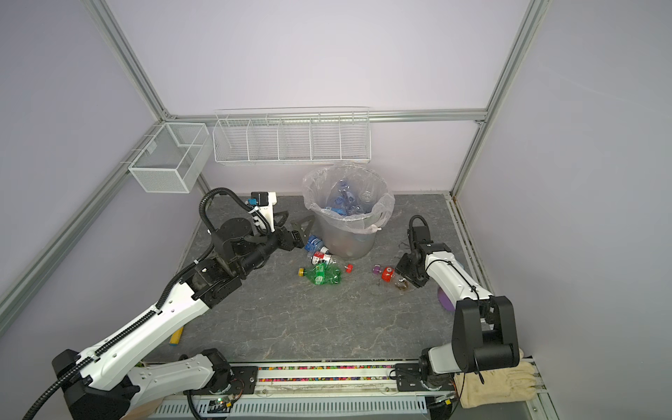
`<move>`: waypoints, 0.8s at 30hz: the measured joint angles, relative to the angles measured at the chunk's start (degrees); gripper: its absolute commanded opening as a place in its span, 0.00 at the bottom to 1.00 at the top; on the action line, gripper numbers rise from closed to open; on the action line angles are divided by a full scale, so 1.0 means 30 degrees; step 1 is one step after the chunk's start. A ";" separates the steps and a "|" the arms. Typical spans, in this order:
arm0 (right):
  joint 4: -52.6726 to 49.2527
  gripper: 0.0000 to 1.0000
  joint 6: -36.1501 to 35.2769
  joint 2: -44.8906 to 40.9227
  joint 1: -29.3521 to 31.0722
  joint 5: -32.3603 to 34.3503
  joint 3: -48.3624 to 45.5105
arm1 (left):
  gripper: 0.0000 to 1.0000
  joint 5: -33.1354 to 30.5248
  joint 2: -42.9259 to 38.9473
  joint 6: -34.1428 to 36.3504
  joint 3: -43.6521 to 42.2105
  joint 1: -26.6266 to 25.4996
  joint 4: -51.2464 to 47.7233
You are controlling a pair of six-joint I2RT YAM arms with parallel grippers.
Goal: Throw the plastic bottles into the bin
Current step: 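Lower the right gripper around the red-label bottle's body and close it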
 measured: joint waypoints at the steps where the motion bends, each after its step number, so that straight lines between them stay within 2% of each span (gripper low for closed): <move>1: -0.0066 0.62 -0.0022 -0.0058 0.0000 0.0051 0.0000 | 0.99 0.0000 -0.0036 0.0000 0.0000 0.0000 -0.0007; 4: -0.0546 0.88 -0.0087 -0.0291 0.0000 0.0321 0.0007 | 0.99 -0.0007 -0.0131 0.0000 0.0000 0.0000 -0.0007; 6: -0.1013 0.96 -0.0262 -0.0372 0.0000 0.0605 0.0015 | 0.99 -0.0007 -0.0168 0.0000 0.0000 0.0000 -0.0007; 16: -0.1785 0.97 -0.1122 -0.0729 -0.0146 0.1632 0.1122 | 0.99 -0.0007 -0.0386 0.0000 0.0000 0.0000 -0.0102; 24: -0.2018 0.97 -0.1763 0.0816 -0.1494 0.3599 0.3381 | 0.99 -0.0015 -0.1035 -0.0058 -0.0015 0.0000 -0.0284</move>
